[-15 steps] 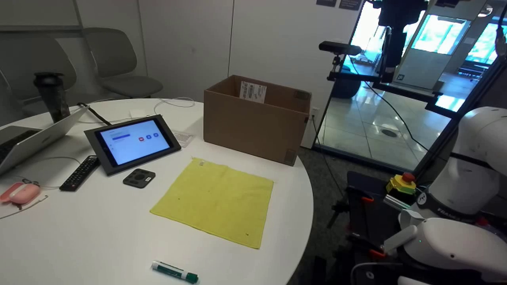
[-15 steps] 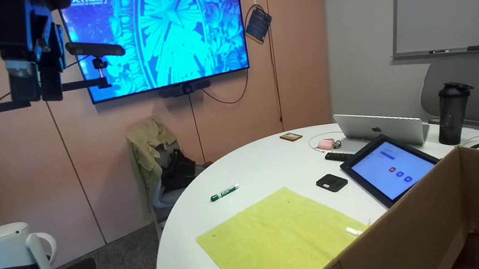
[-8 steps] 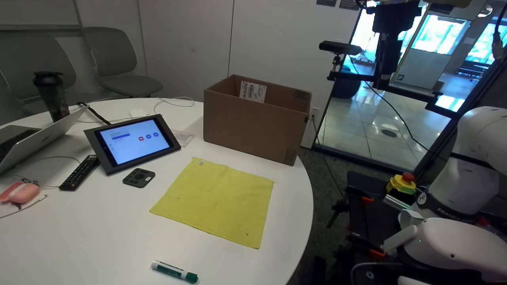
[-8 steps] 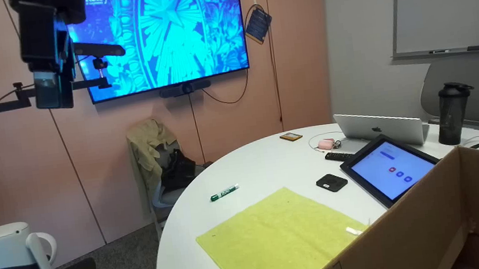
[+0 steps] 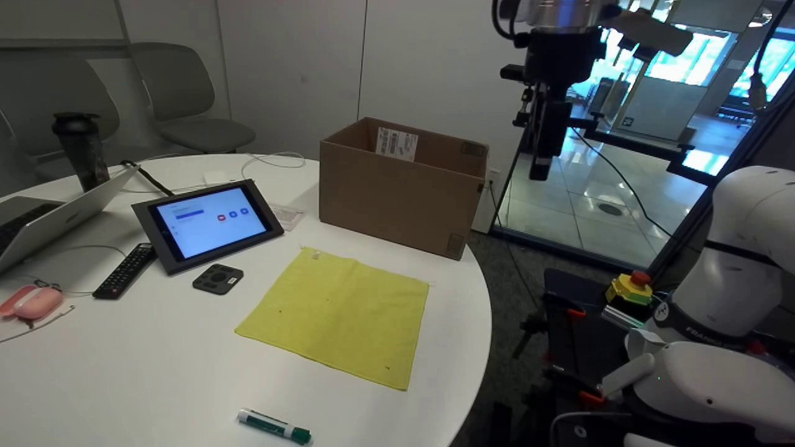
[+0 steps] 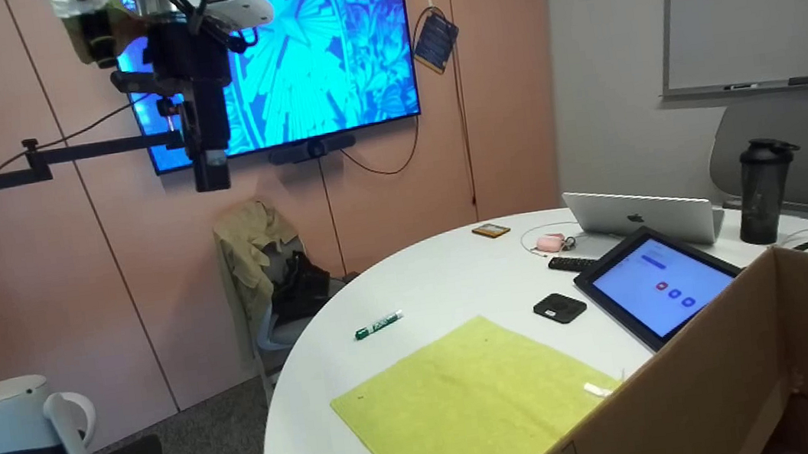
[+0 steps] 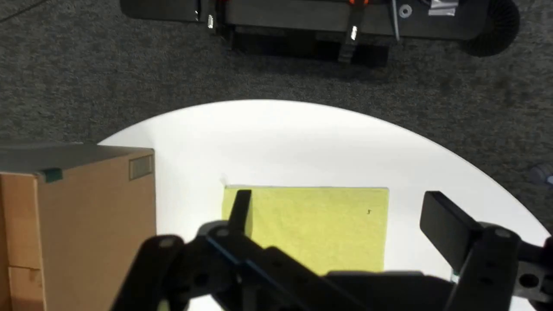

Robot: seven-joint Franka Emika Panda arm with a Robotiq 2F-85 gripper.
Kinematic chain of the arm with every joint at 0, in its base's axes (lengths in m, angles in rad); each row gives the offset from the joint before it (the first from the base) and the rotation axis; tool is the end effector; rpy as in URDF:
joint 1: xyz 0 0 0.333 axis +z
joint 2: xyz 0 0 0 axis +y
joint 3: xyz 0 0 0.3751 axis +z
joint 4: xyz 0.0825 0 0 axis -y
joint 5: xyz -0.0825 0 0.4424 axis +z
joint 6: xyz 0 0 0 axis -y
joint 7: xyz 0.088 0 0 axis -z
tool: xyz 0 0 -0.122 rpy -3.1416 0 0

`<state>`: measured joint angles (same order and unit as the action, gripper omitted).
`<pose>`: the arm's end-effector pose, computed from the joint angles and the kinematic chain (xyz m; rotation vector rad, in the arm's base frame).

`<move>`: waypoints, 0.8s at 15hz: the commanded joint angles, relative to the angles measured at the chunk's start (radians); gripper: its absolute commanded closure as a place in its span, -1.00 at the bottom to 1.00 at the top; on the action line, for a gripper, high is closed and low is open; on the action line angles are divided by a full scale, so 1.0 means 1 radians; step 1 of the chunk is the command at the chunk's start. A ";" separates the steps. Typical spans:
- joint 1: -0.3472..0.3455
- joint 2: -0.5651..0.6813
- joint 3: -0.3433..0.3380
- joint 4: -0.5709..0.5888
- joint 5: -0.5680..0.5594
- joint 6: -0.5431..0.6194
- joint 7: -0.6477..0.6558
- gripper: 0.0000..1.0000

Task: Put the marker on the cloth and wrap it, then put it in the box

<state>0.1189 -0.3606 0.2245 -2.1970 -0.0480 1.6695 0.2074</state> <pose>0.4334 0.1595 0.5377 2.9614 0.1839 -0.2024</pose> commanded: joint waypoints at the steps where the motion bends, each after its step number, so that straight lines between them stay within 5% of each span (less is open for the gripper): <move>1: 0.031 0.186 0.060 0.147 0.003 0.057 0.118 -1.00; 12: 0.144 0.600 0.056 0.404 -0.165 0.244 0.207 -1.00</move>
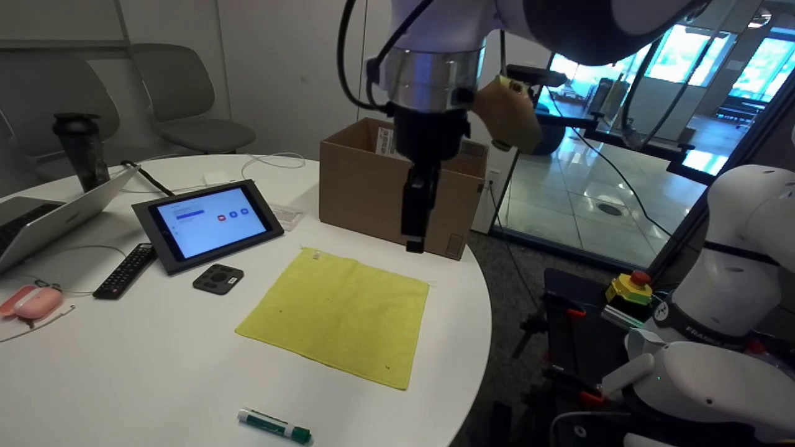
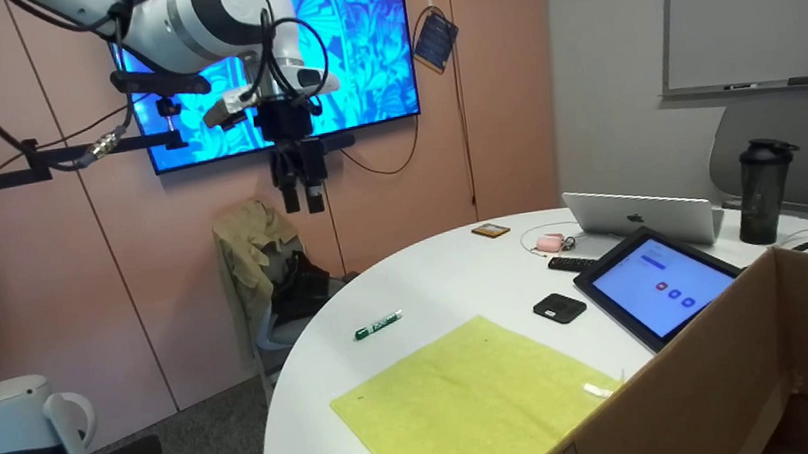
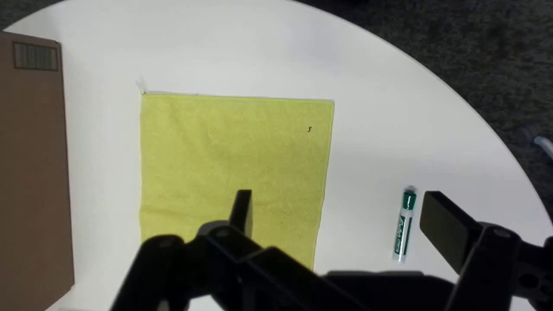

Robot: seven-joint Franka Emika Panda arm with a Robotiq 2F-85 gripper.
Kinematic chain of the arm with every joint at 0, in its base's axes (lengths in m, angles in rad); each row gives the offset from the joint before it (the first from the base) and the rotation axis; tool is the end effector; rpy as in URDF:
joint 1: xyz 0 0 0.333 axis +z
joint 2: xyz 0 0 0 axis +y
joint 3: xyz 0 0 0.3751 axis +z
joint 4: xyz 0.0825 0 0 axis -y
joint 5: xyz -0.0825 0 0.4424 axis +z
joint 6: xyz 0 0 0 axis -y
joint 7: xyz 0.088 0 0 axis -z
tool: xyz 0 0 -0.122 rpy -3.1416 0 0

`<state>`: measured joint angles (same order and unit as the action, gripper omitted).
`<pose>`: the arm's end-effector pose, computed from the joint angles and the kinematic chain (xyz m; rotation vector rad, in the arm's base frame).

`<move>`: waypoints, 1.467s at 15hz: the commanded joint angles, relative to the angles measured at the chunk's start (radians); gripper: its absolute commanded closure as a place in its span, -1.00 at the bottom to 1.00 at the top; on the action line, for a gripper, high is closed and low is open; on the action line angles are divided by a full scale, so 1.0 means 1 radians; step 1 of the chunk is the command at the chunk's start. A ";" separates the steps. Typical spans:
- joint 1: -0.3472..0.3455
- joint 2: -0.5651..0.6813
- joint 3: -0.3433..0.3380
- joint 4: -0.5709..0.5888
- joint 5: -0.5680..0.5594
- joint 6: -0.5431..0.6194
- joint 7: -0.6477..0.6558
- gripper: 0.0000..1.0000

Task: Put the marker on the cloth and wrap it, then put it in the box

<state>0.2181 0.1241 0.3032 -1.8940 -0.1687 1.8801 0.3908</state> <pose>0.5593 0.2973 0.4491 2.9608 0.2863 -0.0965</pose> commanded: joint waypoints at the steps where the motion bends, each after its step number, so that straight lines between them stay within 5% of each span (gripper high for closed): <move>1: 0.056 0.148 -0.029 0.121 -0.046 0.045 0.019 -1.00; 11: 0.187 0.450 -0.092 0.328 -0.019 0.141 0.014 -1.00; 22: 0.271 0.766 -0.172 0.581 0.074 0.253 0.158 -1.00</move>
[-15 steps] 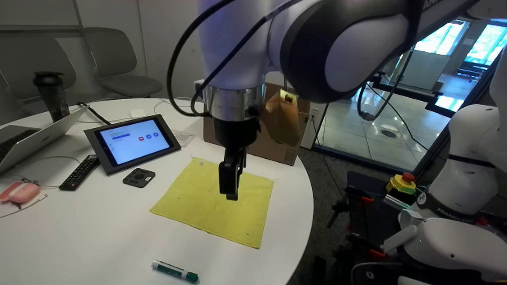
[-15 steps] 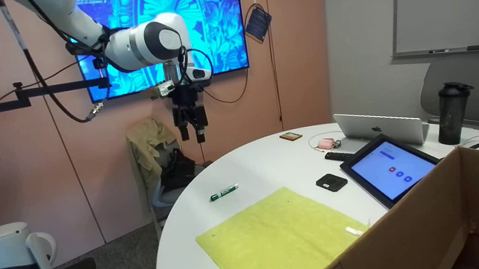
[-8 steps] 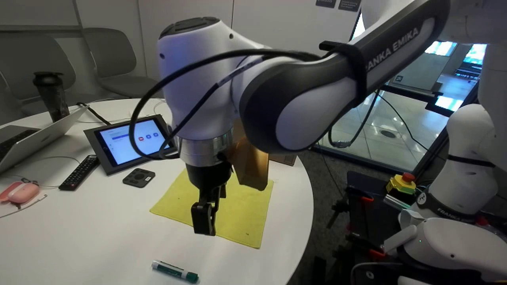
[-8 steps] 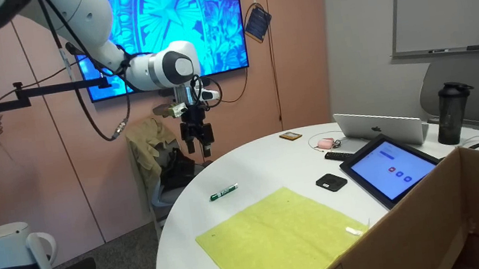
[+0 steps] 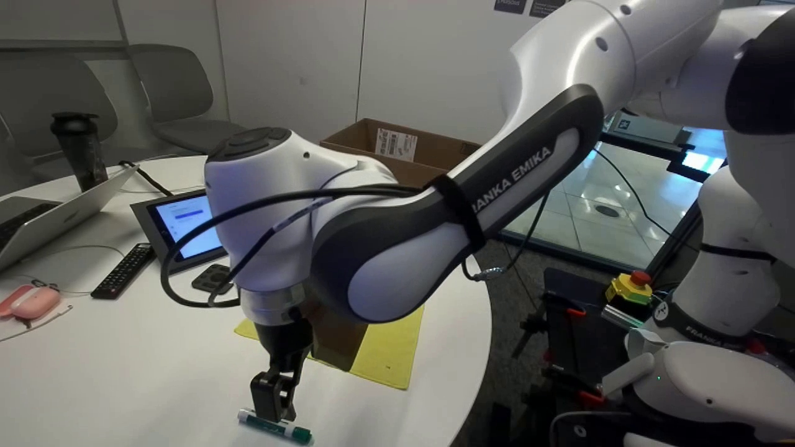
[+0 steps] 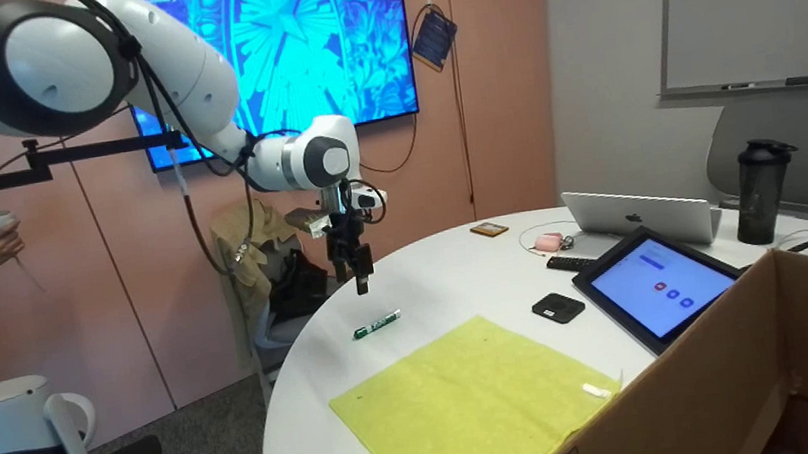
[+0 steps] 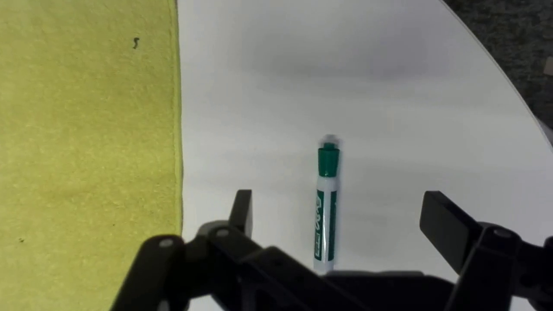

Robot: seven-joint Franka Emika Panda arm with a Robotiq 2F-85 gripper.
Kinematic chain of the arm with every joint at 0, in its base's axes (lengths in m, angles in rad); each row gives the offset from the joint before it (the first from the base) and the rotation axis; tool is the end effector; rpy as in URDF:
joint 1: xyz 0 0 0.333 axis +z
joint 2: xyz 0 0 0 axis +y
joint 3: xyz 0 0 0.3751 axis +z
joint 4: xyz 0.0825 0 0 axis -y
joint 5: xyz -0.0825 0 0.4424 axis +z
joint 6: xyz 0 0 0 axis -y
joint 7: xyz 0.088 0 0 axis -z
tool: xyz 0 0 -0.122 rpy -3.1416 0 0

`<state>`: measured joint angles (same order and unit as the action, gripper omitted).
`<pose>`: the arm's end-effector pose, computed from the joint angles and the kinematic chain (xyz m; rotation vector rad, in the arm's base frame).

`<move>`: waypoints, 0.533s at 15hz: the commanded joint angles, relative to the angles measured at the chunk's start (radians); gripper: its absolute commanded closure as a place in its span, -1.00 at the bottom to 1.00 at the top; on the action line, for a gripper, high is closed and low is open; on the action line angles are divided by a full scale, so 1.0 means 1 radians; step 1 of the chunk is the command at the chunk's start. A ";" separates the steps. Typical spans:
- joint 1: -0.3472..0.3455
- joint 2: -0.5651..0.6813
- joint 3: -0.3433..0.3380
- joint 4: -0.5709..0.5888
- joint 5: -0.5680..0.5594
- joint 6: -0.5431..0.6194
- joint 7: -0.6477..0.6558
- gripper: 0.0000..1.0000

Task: Put the marker on the cloth and wrap it, then put it in the box

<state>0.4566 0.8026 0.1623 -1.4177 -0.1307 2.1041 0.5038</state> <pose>0.6730 0.4394 0.2067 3.0829 0.2238 -0.1454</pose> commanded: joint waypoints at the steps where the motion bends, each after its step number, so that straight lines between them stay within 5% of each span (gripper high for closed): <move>1: 0.037 0.111 -0.036 0.123 0.041 0.037 0.050 -1.00; 8: 0.054 0.243 -0.051 0.250 0.034 0.053 -0.030 -1.00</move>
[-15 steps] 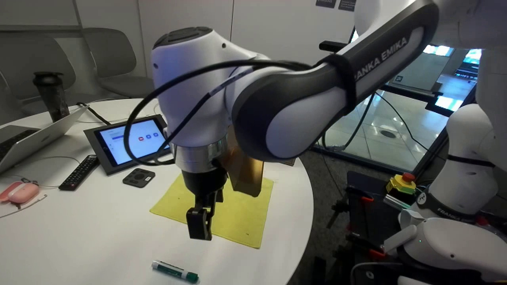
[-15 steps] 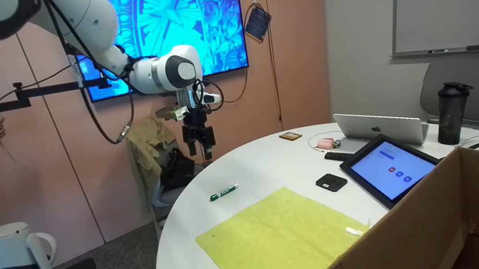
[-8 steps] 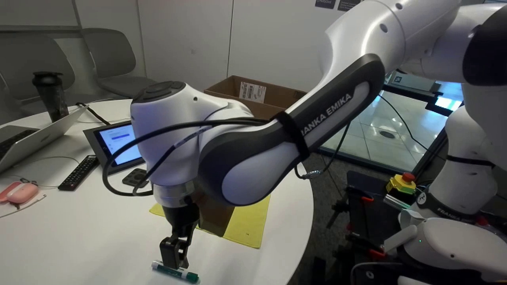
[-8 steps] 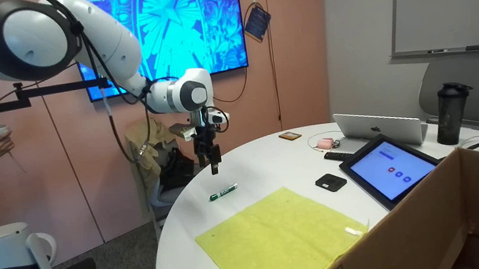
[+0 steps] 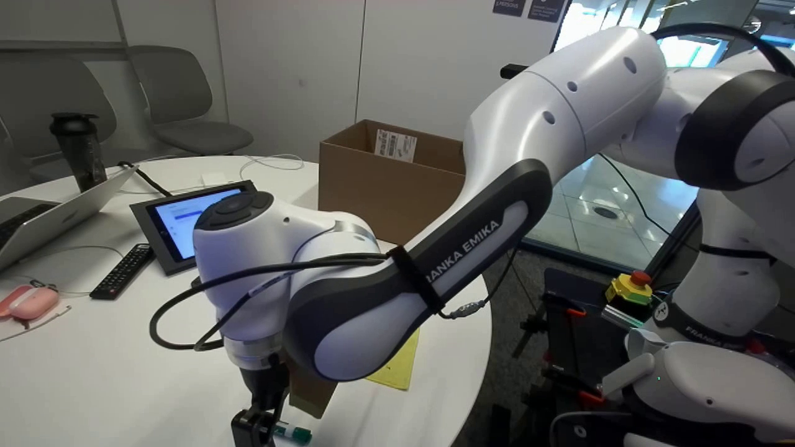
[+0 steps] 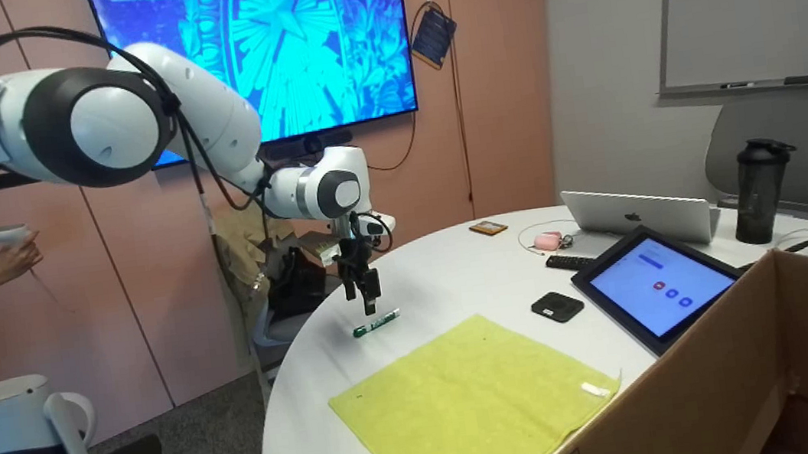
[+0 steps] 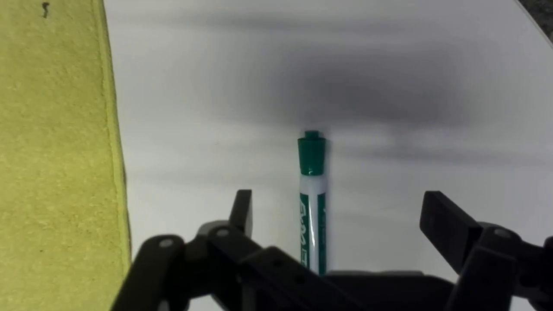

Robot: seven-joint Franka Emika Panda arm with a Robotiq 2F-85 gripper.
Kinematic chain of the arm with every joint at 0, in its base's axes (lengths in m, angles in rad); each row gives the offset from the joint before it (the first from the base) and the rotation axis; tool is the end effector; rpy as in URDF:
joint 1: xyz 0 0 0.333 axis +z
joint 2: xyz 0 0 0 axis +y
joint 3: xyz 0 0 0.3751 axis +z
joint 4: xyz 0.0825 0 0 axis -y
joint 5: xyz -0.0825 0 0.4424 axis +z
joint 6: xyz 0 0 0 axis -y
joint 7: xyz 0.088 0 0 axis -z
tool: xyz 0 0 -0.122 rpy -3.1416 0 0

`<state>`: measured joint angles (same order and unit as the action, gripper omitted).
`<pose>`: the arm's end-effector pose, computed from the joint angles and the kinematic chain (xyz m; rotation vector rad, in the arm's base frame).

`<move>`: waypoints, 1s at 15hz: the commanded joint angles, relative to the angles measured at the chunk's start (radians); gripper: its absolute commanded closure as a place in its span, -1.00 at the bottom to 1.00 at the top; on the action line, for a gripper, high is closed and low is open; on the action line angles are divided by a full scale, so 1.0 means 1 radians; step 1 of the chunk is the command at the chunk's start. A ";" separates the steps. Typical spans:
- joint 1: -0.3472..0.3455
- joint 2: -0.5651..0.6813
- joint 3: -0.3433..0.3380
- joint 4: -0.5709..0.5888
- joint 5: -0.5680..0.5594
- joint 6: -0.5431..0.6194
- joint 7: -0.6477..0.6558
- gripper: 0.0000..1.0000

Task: Put the marker on the cloth and wrap it, then put it in the box

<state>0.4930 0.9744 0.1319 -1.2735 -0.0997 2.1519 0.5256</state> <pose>0.6913 0.4597 0.1368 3.1122 0.1639 -0.1407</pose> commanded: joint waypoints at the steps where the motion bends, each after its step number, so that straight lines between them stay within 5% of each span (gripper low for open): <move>1: 0.017 0.091 -0.023 0.127 -0.001 0.011 -0.072 -1.00; 14: -0.012 0.293 -0.048 0.370 0.014 -0.004 -0.175 -1.00; 15: -0.011 0.301 -0.048 0.383 0.015 -0.014 -0.176 -0.86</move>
<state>0.4779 1.2121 0.0937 -0.9966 -0.0991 2.1650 0.3740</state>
